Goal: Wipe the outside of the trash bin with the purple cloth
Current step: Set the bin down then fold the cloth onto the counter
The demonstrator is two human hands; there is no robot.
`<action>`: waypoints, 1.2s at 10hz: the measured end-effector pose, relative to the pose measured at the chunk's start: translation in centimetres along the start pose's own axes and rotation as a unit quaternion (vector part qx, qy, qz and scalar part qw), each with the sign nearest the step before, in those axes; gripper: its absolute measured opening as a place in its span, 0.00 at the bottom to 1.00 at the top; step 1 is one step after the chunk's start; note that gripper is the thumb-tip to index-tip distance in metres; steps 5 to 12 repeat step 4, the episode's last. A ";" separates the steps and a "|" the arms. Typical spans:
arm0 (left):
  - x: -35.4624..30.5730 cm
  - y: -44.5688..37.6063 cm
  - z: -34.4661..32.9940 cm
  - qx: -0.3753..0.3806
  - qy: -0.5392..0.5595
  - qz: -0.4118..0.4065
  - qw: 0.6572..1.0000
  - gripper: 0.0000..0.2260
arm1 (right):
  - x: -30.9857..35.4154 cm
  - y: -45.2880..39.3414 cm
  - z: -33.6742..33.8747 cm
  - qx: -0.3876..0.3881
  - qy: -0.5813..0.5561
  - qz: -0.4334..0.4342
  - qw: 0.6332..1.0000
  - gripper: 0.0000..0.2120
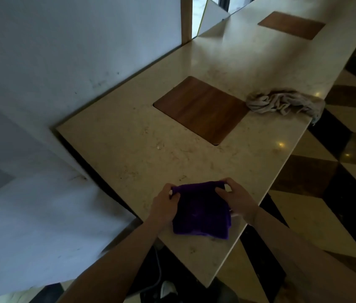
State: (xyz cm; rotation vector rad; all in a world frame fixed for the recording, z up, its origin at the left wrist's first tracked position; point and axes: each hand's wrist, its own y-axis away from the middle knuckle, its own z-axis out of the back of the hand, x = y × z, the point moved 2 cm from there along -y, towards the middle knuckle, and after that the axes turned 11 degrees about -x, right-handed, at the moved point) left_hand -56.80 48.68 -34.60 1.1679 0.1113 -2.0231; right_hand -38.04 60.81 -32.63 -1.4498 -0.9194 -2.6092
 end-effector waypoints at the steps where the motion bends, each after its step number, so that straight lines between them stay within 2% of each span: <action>1: 0.5 -1.7 -1.4 -0.039 -0.058 -0.031 0.997 0.05 | -0.8 -2.9 -0.1 -0.021 0.040 0.032 0.998 0.03; 3: 1.1 -2.7 -1.9 -0.091 -0.137 -0.063 0.984 0.09 | -1.4 -5.4 -0.2 -0.073 0.162 0.095 0.979 0.08; 4: 1.0 -2.5 -1.4 -0.122 -0.125 -0.054 0.983 0.09 | -1.0 -5.8 0.3 -0.095 0.165 0.124 0.974 0.09; 12: 1.0 -2.5 -1.4 -0.122 -0.125 -0.054 0.983 0.09 | -1.0 -5.8 0.3 -0.095 0.165 0.124 0.974 0.09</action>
